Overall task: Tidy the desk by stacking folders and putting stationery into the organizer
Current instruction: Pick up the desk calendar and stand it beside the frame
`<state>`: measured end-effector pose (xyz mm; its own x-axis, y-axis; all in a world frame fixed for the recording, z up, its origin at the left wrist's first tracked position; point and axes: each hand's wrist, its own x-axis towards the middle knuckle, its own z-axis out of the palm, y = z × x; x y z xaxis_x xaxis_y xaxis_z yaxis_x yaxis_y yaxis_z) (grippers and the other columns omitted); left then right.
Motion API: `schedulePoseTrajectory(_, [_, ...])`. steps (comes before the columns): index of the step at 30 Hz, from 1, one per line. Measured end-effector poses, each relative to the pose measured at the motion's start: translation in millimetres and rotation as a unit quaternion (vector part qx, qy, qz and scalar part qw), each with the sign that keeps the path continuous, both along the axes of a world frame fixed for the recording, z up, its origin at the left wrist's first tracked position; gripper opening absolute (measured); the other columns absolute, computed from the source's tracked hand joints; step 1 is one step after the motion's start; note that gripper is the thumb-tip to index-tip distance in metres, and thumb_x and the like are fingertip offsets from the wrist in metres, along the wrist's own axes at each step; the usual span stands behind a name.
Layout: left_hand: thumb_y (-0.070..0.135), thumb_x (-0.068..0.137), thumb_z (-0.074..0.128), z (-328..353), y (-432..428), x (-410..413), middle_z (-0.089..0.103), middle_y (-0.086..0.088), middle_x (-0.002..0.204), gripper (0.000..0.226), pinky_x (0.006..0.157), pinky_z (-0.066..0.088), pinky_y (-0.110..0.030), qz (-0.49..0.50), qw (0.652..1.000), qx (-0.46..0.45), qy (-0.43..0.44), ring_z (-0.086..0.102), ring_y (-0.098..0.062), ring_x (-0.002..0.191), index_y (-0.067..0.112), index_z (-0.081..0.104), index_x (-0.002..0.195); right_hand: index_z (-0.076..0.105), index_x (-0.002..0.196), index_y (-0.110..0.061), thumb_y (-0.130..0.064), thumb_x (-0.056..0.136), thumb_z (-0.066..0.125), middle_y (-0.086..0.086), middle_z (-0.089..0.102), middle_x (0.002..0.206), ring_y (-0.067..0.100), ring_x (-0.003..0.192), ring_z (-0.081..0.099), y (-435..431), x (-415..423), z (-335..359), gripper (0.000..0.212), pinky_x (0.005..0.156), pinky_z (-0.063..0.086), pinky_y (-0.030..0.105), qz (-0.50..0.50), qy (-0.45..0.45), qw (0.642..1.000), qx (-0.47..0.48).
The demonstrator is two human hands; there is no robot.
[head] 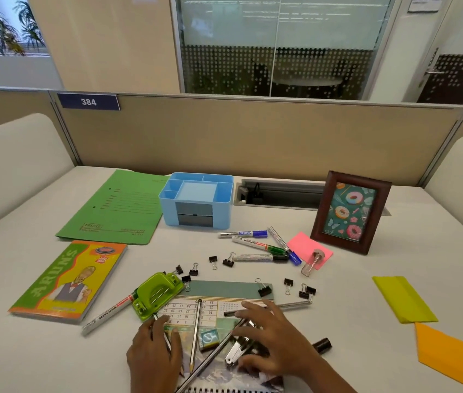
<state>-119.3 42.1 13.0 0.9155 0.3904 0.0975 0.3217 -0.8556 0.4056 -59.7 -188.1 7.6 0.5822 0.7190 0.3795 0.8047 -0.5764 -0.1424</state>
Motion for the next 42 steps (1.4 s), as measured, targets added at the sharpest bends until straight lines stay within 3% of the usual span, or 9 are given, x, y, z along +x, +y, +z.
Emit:
schedulePoseTrajectory(11, [0.032, 0.074, 0.035, 5, -12, 15, 0.065, -0.017, 0.083, 0.042, 0.053, 0.052, -0.041, -0.01, 0.999, -0.034, 0.005, 0.063, -0.039, 0.067, 0.008, 0.067, 0.088, 0.055, 0.102, -0.032, -0.06, 0.089, 0.023, -0.009, 0.066, 0.102, 0.013, 0.107, 0.058, -12, 59, 6, 0.045, 0.085, 0.044, 0.033, -0.123, 0.041, 0.991, 0.036])
schedulePoseTrajectory(15, [0.032, 0.075, 0.034, 4, -15, 20, 0.065, -0.015, 0.083, 0.042, 0.053, 0.051, -0.041, -0.002, 0.999, -0.037, 0.004, 0.063, -0.037, 0.067, 0.008, 0.067, 0.088, 0.06, 0.1, -0.026, -0.06, 0.088, 0.028, -0.005, 0.068, 0.1, 0.018, 0.096, 0.065, -19, 76, 10, 0.047, 0.078, 0.053, 0.039, -0.183, 0.065, 0.981, 0.028])
schedulePoseTrajectory(19, [0.032, 0.073, 0.036, 2, -13, 24, 0.065, -0.016, 0.081, 0.043, 0.05, 0.051, -0.039, -0.005, 0.999, -0.029, 0.036, 0.063, -0.036, 0.064, 0.006, 0.067, 0.089, 0.059, 0.114, -0.021, -0.068, 0.075, 0.022, -0.001, 0.059, 0.122, 0.02, 0.121, 0.049, -20, 84, 16, 0.071, 0.102, 0.038, 0.047, -0.232, 0.131, 0.964, 0.011])
schedulePoseTrajectory(22, [0.022, 0.062, 0.067, 11, -11, 25, 0.063, -0.018, 0.071, 0.037, 0.039, 0.048, -0.035, -0.025, 0.998, 0.004, 0.062, 0.06, -0.035, 0.052, -0.002, 0.065, 0.089, 0.059, 0.118, -0.017, -0.062, 0.079, 0.02, 0.005, 0.056, 0.129, 0.025, 0.125, 0.046, -19, 76, 20, 0.071, 0.101, 0.038, 0.044, -0.268, 0.118, 0.956, 0.032])
schedulePoseTrajectory(25, [0.003, 0.034, 0.088, 11, -10, 27, 0.056, -0.02, 0.062, 0.062, 0.031, 0.044, -0.033, -0.013, 0.998, -0.002, 0.06, 0.055, -0.036, 0.045, -0.009, 0.064, 0.09, 0.065, 0.1, -0.014, -0.05, 0.095, 0.018, 0.005, 0.068, 0.097, 0.02, 0.09, 0.063, -18, 47, 22, 0.059, 0.077, 0.05, 0.022, -0.26, 0.035, 0.958, 0.114])
schedulePoseTrajectory(31, [0.035, 0.091, 0.048, 33, -17, 29, 0.051, -0.015, 0.113, 0.045, 0.08, 0.046, -0.036, 0.091, 0.989, -0.006, 0.113, 0.051, -0.03, 0.107, 0.002, 0.044, 0.121, 0.052, 0.086, -0.028, -0.039, 0.097, 0.016, -0.006, 0.06, 0.071, 0.011, 0.072, 0.043, -25, -5, 10, 0.039, 0.06, 0.036, 0.023, -0.26, -0.028, 0.963, 0.068])
schedulePoseTrajectory(34, [0.043, 0.093, 0.038, 36, -16, 34, 0.048, -0.01, 0.116, 0.045, 0.085, 0.044, -0.031, 0.091, 0.986, 0.005, 0.137, 0.048, -0.024, 0.111, 0.007, 0.043, 0.118, 0.06, 0.076, -0.028, -0.043, 0.096, 0.008, -0.008, 0.06, 0.062, 0.015, 0.058, 0.054, -25, -9, 7, 0.057, 0.052, 0.031, 0.024, -0.332, 0.025, 0.943, 0.015])
schedulePoseTrajectory(37, [0.041, 0.093, 0.041, 32, -10, 41, 0.049, -0.017, 0.116, 0.047, 0.089, 0.041, -0.036, 0.108, 0.98, -0.062, 0.158, 0.047, -0.03, 0.112, 0.001, 0.046, 0.117, 0.067, 0.074, -0.024, -0.041, 0.088, 0.028, -0.005, 0.061, 0.06, 0.013, 0.053, 0.057, -14, -8, 12, 0.045, 0.05, 0.03, 0.023, -0.376, 0.105, 0.92, -0.018])
schedulePoseTrajectory(42, [0.035, 0.095, 0.041, 38, -4, 47, 0.047, -0.023, 0.124, 0.042, 0.092, 0.037, -0.036, 0.098, 0.966, -0.165, 0.173, 0.044, -0.037, 0.115, 0.0, 0.048, 0.118, 0.049, 0.119, -0.024, -0.041, 0.09, 0.045, 0.006, 0.056, 0.107, 0.019, 0.096, 0.055, -9, 8, 18, 0.034, 0.082, 0.042, 0.031, -0.42, 0.284, 0.857, 0.085])
